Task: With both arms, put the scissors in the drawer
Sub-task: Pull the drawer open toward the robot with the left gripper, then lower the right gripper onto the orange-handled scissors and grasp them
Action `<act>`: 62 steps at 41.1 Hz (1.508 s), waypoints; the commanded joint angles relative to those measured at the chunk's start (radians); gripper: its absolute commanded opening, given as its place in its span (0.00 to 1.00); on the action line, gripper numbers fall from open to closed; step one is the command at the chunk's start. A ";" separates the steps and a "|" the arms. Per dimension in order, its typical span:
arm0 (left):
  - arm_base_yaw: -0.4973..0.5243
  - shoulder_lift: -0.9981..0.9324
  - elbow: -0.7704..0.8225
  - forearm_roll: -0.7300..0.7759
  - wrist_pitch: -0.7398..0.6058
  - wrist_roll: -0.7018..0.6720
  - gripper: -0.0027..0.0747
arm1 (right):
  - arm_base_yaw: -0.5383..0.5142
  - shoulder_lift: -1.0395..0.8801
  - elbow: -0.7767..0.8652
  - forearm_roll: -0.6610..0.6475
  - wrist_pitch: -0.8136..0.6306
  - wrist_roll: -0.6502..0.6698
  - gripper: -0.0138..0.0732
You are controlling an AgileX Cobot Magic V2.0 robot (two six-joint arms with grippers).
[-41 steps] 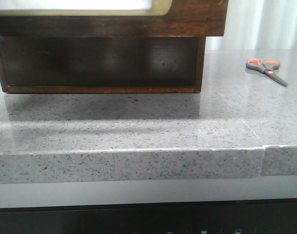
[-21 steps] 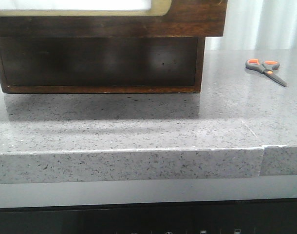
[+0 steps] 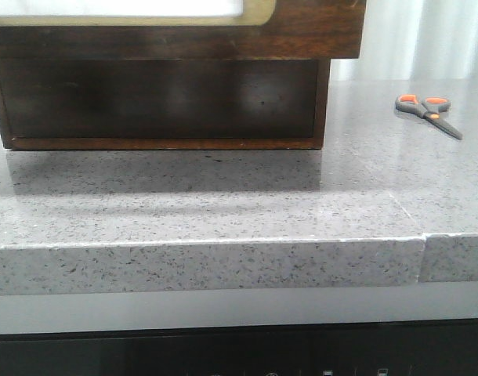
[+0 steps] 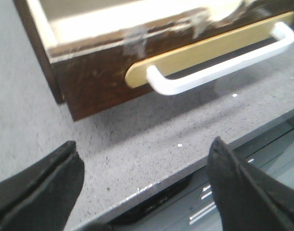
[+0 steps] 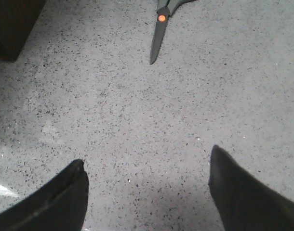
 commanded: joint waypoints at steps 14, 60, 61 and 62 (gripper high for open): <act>-0.087 -0.039 -0.036 0.043 -0.124 -0.095 0.71 | -0.006 0.010 -0.040 -0.011 -0.114 -0.008 0.79; -0.087 -0.039 -0.036 0.028 -0.094 -0.095 0.71 | -0.047 0.950 -0.877 0.078 0.199 -0.002 0.69; -0.087 -0.039 -0.036 0.028 -0.094 -0.095 0.71 | -0.048 0.965 -0.901 0.078 0.216 -0.002 0.69; -0.087 -0.039 -0.036 0.028 -0.094 -0.095 0.71 | -0.049 0.986 -0.919 0.078 0.229 -0.002 0.69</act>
